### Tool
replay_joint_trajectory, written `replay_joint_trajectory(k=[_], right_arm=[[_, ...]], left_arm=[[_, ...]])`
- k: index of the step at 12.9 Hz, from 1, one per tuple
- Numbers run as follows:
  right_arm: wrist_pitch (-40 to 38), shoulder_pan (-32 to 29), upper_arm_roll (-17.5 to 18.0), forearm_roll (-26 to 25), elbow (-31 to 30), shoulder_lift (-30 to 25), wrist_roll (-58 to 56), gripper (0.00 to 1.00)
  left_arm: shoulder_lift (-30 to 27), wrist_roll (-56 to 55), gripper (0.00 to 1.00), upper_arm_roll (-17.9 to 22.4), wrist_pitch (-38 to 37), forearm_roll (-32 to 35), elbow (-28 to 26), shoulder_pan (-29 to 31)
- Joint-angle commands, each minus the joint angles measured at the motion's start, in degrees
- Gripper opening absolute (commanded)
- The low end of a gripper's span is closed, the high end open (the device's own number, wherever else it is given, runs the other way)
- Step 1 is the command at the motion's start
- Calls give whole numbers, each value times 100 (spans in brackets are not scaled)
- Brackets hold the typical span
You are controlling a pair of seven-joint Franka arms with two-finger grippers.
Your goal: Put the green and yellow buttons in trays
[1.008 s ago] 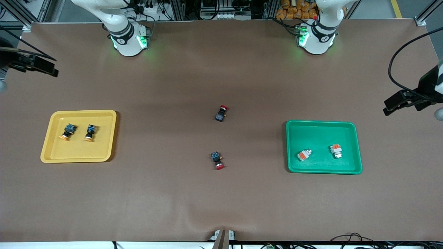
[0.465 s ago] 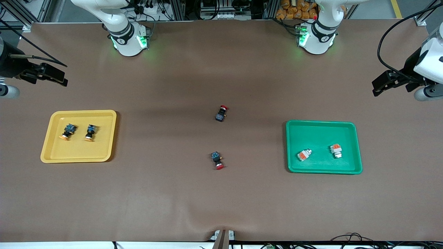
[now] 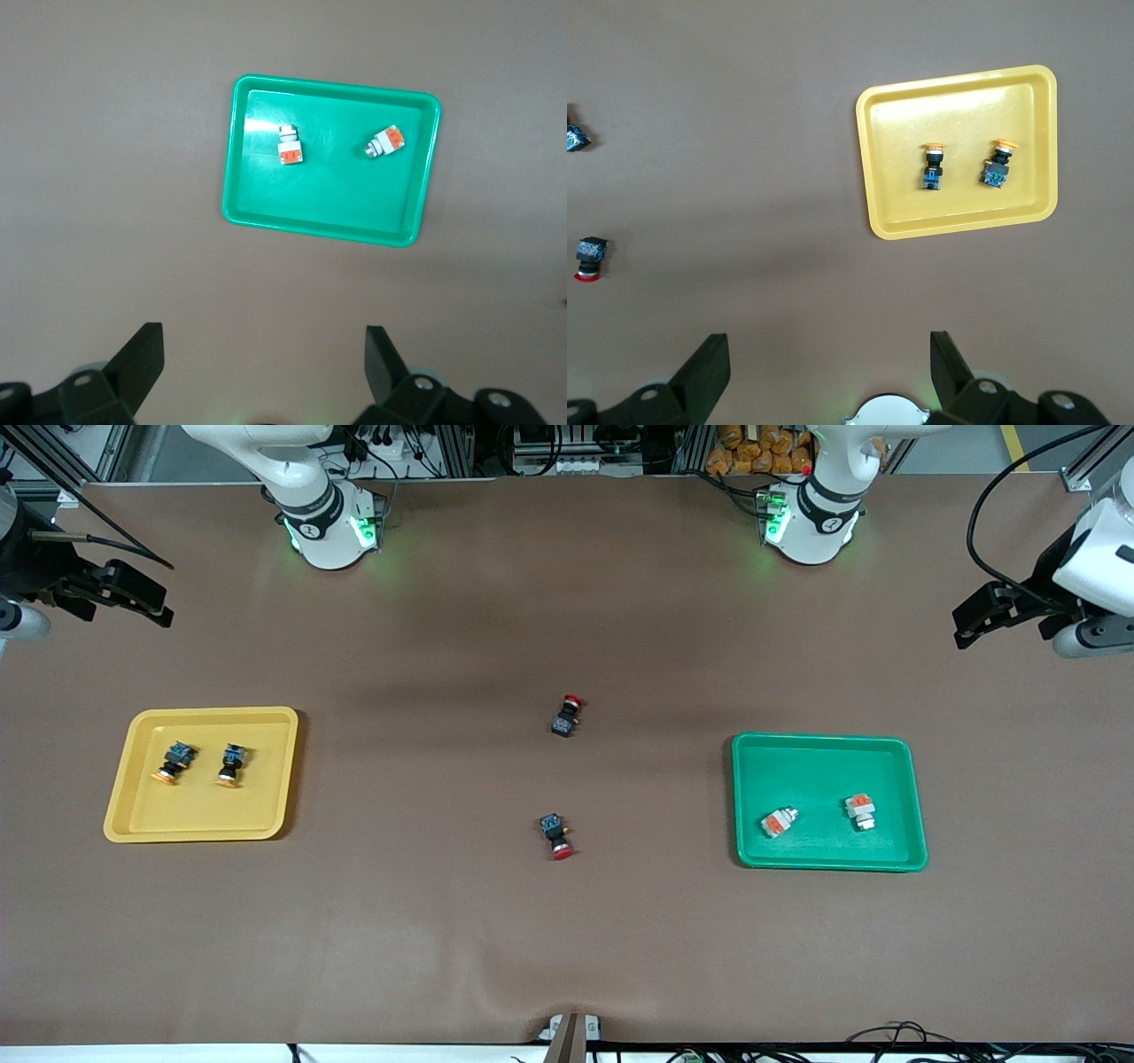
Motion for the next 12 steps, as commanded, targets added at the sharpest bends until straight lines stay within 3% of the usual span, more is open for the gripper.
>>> replay_joint_trajectory(k=[1, 9, 12], right_arm=[[103, 82, -58, 27, -176, -142, -173, 100], [86, 135, -234, 9, -140, -133, -402, 100], [94, 126, -234, 18, -149, -124, -402, 100]], left_arm=[[-213, 62, 100, 85, -77, -125, -153, 4], [-161, 124, 100, 76, -104, -283, -47, 119], [-3, 562, 100, 85, -104, -274, 242, 163]])
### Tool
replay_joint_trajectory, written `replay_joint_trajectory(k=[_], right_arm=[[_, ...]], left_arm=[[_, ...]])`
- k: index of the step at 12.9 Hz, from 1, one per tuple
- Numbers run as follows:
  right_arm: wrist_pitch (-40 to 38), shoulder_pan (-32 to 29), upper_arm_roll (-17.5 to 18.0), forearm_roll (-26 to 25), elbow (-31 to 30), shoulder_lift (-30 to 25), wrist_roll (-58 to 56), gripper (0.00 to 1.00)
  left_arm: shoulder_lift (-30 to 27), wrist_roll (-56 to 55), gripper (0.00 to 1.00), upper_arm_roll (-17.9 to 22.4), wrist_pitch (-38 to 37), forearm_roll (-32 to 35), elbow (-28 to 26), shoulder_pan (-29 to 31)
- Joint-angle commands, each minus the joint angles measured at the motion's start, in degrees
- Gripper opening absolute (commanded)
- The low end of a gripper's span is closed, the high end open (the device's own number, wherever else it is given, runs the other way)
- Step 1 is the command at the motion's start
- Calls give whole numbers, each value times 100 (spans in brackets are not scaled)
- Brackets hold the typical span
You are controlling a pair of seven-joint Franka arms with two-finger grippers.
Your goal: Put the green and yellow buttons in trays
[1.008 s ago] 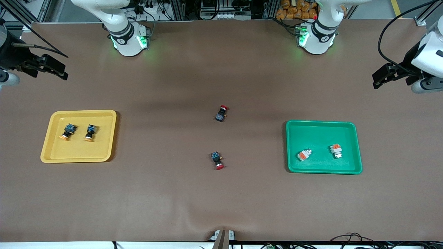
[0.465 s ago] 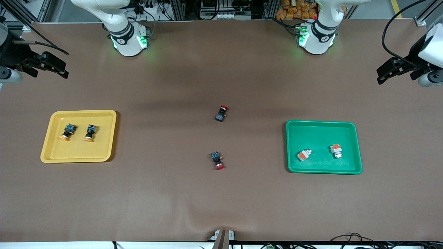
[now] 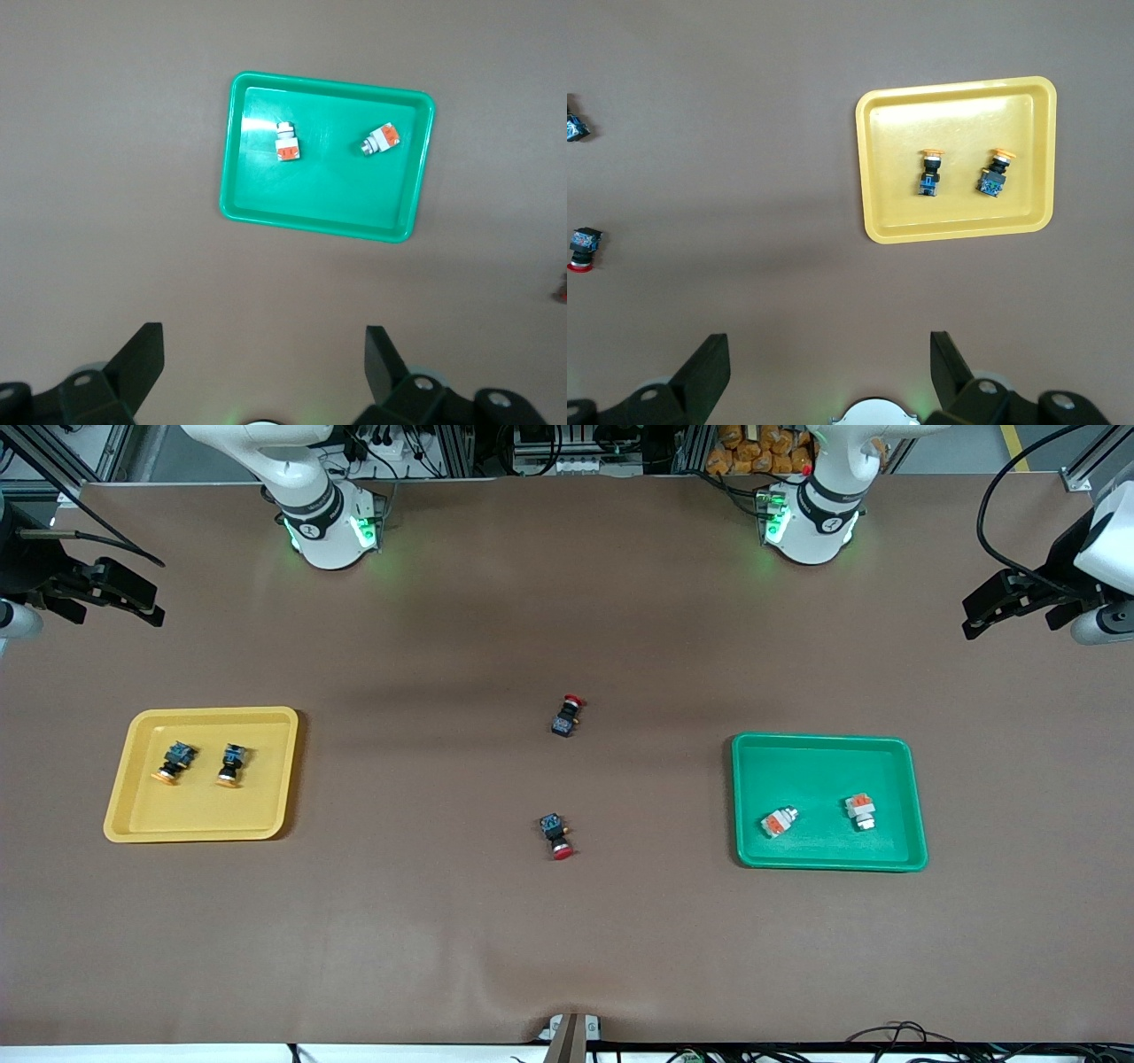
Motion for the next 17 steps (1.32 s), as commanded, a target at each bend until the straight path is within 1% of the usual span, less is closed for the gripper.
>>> replay_joint_trajectory(k=[1, 4, 6, 8, 17], right_arm=[[71, 78, -64, 22, -142, -125, -63, 100], [80, 78, -64, 22, -142, -125, -63, 100], [80, 78, -64, 22, -142, -125, -63, 100], [71, 78, -64, 22, -142, -125, -63, 100], [45, 104, -64, 31, -142, -125, -46, 100]], left_arm=[[110, 332, 100, 12, -71, -83, 324, 91], [172, 376, 100, 12, -194, -21, 378, 118], [137, 429, 100, 3, -334, -144, 360, 135], [136, 429, 100, 3, -335, -232, 386, 144], [145, 402, 100, -41, -519, -241, 387, 100]])
